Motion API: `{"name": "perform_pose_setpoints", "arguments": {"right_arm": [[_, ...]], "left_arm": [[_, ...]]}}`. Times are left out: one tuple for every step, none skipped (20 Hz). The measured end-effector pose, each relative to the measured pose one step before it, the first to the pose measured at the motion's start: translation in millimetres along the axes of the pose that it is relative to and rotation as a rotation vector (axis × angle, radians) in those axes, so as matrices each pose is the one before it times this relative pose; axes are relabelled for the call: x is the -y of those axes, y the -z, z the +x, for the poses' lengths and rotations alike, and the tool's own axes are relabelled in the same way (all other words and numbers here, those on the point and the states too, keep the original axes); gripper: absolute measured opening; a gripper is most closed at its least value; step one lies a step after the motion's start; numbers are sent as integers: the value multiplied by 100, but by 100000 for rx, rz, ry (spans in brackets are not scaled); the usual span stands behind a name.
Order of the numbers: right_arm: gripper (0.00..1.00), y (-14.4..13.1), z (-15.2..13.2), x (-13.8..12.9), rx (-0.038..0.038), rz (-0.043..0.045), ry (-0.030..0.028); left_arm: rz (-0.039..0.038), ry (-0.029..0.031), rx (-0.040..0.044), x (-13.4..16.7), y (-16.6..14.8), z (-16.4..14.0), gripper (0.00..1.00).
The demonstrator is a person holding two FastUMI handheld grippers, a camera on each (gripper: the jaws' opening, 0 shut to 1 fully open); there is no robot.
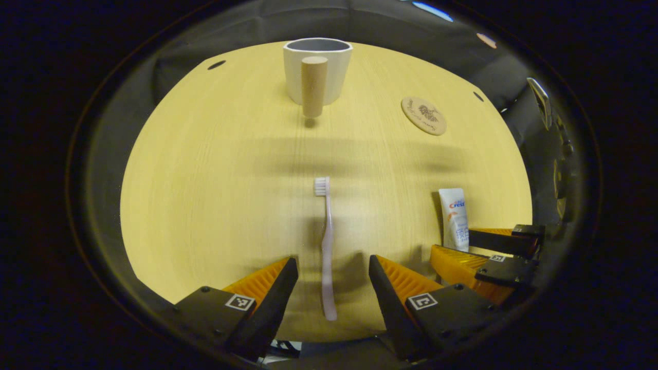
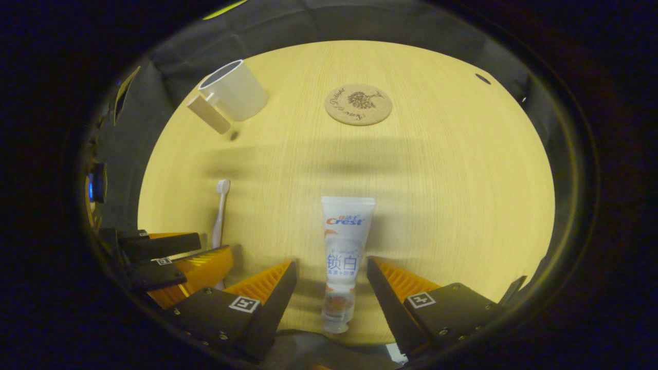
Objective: Put the toothbrush and toothpaste on the desktop into the cup, then pick up the cup and place it on the coaster on the desktop.
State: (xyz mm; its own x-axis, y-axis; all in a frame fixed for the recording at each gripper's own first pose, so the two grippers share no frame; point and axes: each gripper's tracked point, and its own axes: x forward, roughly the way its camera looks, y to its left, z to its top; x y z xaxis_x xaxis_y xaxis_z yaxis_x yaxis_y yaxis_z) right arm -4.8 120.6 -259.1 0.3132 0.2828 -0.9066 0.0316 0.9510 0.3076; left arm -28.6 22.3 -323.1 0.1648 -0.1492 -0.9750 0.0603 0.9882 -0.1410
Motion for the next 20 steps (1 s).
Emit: {"name": "perform_pose_setpoints", "arguments": {"right_arm": [[88,58,172,11,-530,528,-53],[88,98,54,57,-797,505,165],[88,-121,119,255,340,-95,797],[87,-107,22,110,-286,-56,354],[86,81,-11,74,-346,12,453],[85,-115,29,171,334,6,916],[82,36,42,104,-107,-343,565],[76,-4,-11,31,-39,-640,205],[76,32,77,137,190,-542,847],[71,-9,25,75,-103,-542,530],[70,59,-79,-17,257,-766,261],[63,-30,-304,237,683,673,1176],[52,117,329,-106,-647,-44,-417],[52,40,-38,112,23,-798,81],[53,-42,88,-35,660,2602,96],[33,160,-721,-329,-1633,3387,-1322],[33,58,585,324,313,147,-1172],[33,-93,60,216,-4,274,-404],[33,-29,74,-303,1077,3044,-604],[25,-132,-107,-113,127,944,-1116]], "left_arm": [[-113,-204,-1104,-30,271,278,93],[-628,794,-1418,197,148,96,89],[-724,134,-1164,49,392,308,87],[-222,-1678,-1202,-239,313,53,80],[1076,-1166,455,-352,-128,173,81],[582,-669,368,-51,-78,-82,78],[87,-838,66,-86,-83,5,72],[257,-360,-231,-106,30,81,67],[601,-980,87,-177,-108,-10,69],[-590,321,88,19,-44,100,59],[357,123,-74,45,3,-34,45],[-507,-407,309,-135,-10,106,45],[-508,-1077,681,-288,-111,-182,52],[-622,-163,-19,-5,4,100,34],[230,-1906,503,-499,7,-33,24],[24,620,55,168,11,143,19],[592,673,300,-5,-90,-158,20],[-550,48,647,-42,221,-44,17],[1010,153,565,-14,-100,-86,17],[33,494,730,121,-11,108,17]]}}
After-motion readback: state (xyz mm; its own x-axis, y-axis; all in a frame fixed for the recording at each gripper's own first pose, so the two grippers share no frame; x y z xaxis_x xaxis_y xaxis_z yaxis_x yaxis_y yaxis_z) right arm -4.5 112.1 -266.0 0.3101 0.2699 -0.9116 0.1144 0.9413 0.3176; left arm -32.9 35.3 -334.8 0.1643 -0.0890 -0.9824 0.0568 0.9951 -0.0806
